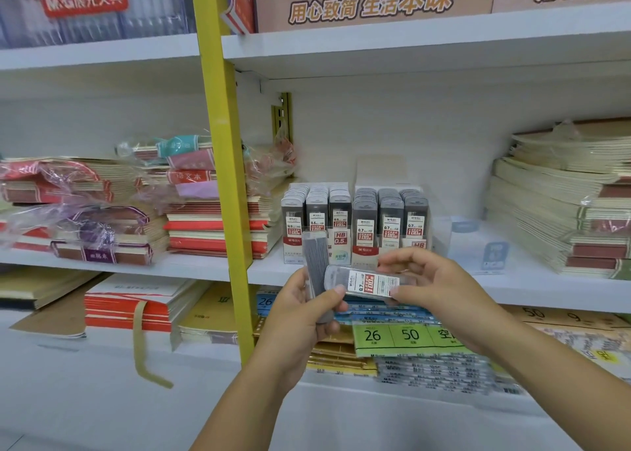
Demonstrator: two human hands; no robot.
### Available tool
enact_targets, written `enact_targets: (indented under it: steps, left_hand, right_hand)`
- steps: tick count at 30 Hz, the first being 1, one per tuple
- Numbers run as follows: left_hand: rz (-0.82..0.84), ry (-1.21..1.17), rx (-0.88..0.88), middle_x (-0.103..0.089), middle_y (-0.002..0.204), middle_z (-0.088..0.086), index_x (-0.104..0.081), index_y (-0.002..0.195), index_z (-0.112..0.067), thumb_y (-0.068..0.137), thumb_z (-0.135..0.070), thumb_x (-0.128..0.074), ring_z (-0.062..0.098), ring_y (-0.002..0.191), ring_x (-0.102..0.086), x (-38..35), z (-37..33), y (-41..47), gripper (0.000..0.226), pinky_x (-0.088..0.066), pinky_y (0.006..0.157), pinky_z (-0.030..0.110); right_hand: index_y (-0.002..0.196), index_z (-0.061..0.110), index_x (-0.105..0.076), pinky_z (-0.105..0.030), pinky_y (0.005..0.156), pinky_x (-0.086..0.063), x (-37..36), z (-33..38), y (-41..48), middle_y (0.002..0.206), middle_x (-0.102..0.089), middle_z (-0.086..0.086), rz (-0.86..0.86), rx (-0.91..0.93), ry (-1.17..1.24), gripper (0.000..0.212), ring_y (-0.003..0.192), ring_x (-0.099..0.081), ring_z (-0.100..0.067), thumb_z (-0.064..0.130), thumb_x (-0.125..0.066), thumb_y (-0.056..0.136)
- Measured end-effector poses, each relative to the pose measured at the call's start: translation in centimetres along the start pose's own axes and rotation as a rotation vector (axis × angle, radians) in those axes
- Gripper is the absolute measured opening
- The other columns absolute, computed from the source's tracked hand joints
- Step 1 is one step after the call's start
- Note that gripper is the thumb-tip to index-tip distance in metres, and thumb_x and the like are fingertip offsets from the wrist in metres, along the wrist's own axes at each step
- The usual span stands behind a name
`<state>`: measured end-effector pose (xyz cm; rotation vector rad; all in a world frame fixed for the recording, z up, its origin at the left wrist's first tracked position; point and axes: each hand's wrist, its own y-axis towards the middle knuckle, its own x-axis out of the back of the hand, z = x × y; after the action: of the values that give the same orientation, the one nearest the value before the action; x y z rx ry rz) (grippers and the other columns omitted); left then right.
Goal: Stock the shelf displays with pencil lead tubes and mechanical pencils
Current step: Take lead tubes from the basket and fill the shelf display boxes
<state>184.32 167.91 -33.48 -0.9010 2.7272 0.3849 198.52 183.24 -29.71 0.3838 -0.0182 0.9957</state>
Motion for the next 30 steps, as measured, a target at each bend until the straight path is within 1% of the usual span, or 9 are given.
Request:
enact_targets:
  steps: [3,5,9,11,14,17,21,25,30]
  left_hand:
    - [-0.016,0.052,-0.010,-0.076,0.095,0.002,-0.063,0.123,-0.029,0.091,-0.014,-0.073,0.008,0.072,-0.065,-0.2,0.1,0.1,0.037,-0.051,0.055,0.023]
    - [-0.014,0.107,-0.022,-0.076,0.091,0.000,-0.062,0.123,-0.031,0.091,-0.017,-0.074,0.007,0.071,-0.064,-0.3,0.1,0.2,0.037,-0.051,0.056,0.023]
    - [-0.004,0.178,-0.036,-0.077,0.098,-0.001,-0.060,0.120,-0.037,0.092,-0.024,-0.072,0.008,0.077,-0.070,-0.4,0.1,0.2,0.034,-0.053,0.060,0.022]
    - [-0.009,0.173,-0.034,-0.077,0.096,0.000,-0.060,0.118,-0.035,0.097,-0.024,-0.065,0.009,0.078,-0.071,-0.4,0.3,0.3,0.024,-0.054,0.060,0.022]
    - [-0.010,0.196,-0.028,-0.077,0.094,0.001,-0.058,0.118,-0.034,0.103,-0.022,-0.054,0.009,0.076,-0.070,-0.4,0.5,0.6,0.020,-0.054,0.059,0.023]
    - [0.000,0.236,-0.035,-0.076,0.092,-0.001,-0.058,0.117,-0.035,0.105,-0.020,-0.050,0.008,0.073,-0.068,-0.5,0.8,0.8,0.021,-0.054,0.060,0.023]
    - [0.006,0.260,-0.040,-0.076,0.092,-0.002,-0.058,0.114,-0.037,0.106,-0.020,-0.048,0.007,0.073,-0.069,-0.5,1.0,1.1,0.021,-0.055,0.060,0.023]
    - [0.001,0.266,-0.051,-0.076,0.092,-0.001,-0.057,0.114,-0.035,0.105,-0.019,-0.049,0.008,0.073,-0.069,-0.2,0.9,1.4,0.020,-0.054,0.058,0.024]
    - [-0.017,0.271,-0.056,-0.076,0.093,-0.001,-0.059,0.117,-0.030,0.105,-0.019,-0.049,0.008,0.073,-0.068,0.0,1.0,1.4,0.018,-0.053,0.057,0.023]
  right_hand:
    - [0.096,0.036,-0.071,-0.023,0.066,-0.055,-0.6,0.2,-0.1,0.103,-0.072,0.007,0.025,0.010,-0.071,0.047,0.094,-0.070,-0.010,-0.008,-0.068,0.081]
    - [0.104,0.042,-0.067,-0.027,0.065,-0.057,-1.0,0.6,-0.1,0.101,-0.070,0.014,0.080,0.010,-0.158,0.047,0.085,-0.072,-0.013,0.000,-0.068,0.084]
    - [0.126,0.052,-0.049,-0.025,0.065,-0.057,-0.8,2.3,0.1,0.096,-0.063,0.016,0.212,-0.013,-0.308,0.071,0.084,-0.071,-0.011,-0.005,-0.060,0.085]
    - [0.125,0.052,-0.049,-0.028,0.066,-0.059,-0.1,3.6,0.6,0.105,-0.063,0.007,0.051,0.091,-0.270,0.072,0.085,-0.071,-0.011,-0.007,-0.061,0.085]
    - [0.105,0.051,-0.051,-0.024,0.063,-0.058,1.3,5.6,1.8,0.104,-0.067,0.006,-0.315,0.364,-0.140,0.056,0.084,-0.072,-0.012,0.000,-0.066,0.085]
    - [0.101,0.045,-0.043,-0.017,0.071,-0.053,2.5,6.1,3.0,0.096,-0.069,0.004,-0.484,0.584,-0.224,0.050,0.085,-0.067,-0.009,0.003,-0.066,0.088]
    - [0.104,0.043,-0.042,-0.010,0.064,-0.045,2.8,5.0,4.5,0.090,-0.064,0.012,-0.479,0.571,-0.508,0.044,0.075,-0.058,0.000,0.009,-0.066,0.089]
    - [0.107,0.044,-0.046,-0.020,0.064,-0.043,2.7,3.5,5.5,0.084,-0.062,0.009,-0.394,0.455,-0.643,0.042,0.075,-0.056,-0.003,0.015,-0.067,0.087]
    - [0.109,0.037,-0.059,-0.023,0.079,-0.031,2.3,2.1,6.4,0.094,-0.051,0.010,-0.424,0.427,-0.837,0.028,0.092,-0.039,-0.007,0.020,-0.064,0.087]
